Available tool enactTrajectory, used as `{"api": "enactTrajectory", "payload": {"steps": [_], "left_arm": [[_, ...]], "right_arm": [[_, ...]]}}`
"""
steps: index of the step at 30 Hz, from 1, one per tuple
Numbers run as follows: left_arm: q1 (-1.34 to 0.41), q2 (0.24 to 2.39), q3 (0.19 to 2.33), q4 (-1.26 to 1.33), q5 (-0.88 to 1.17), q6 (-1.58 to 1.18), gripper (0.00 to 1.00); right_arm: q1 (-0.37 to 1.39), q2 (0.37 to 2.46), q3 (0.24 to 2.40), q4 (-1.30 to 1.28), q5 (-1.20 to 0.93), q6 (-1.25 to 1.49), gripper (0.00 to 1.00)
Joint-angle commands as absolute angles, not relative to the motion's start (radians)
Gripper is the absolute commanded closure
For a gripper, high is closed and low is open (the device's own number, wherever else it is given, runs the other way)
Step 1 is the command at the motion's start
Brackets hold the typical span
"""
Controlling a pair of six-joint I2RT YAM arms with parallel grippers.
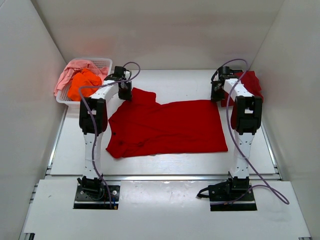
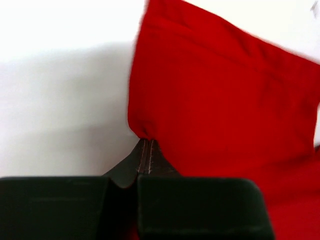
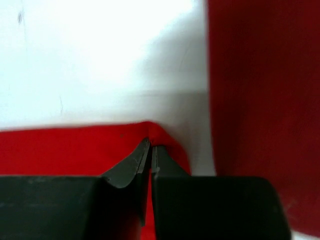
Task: Fold and stack the t-shirts
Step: Grap the side of the flattened tshirt furthest away from the robot with both arms, then fold the other side of the tshirt into a rectangle
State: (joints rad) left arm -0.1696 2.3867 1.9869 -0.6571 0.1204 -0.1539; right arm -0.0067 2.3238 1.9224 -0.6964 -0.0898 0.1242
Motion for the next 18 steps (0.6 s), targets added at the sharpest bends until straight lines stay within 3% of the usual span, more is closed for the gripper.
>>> {"api": "enactTrajectory", "payload": {"steps": [1,9,18], "left_arm": [[-0.146,2.176,1.887,-0.649,0.149,-0.141,1.0],[-0.117,1.852,1.487,-0.508,0.169,-0.147,1.0],[-0.129,1.556,1.143,-0.462,0.157,-0.147,1.0]], "right_arm": [[0.041,2.168,1.853,-0.645,-0.06,0.055,1.0],[0.049,1.88,1.504,-0.477,-0.093,0.014,1.0],[-0.078,1.619,1.149,-0.35,-0.23,0.009,1.0]]}}
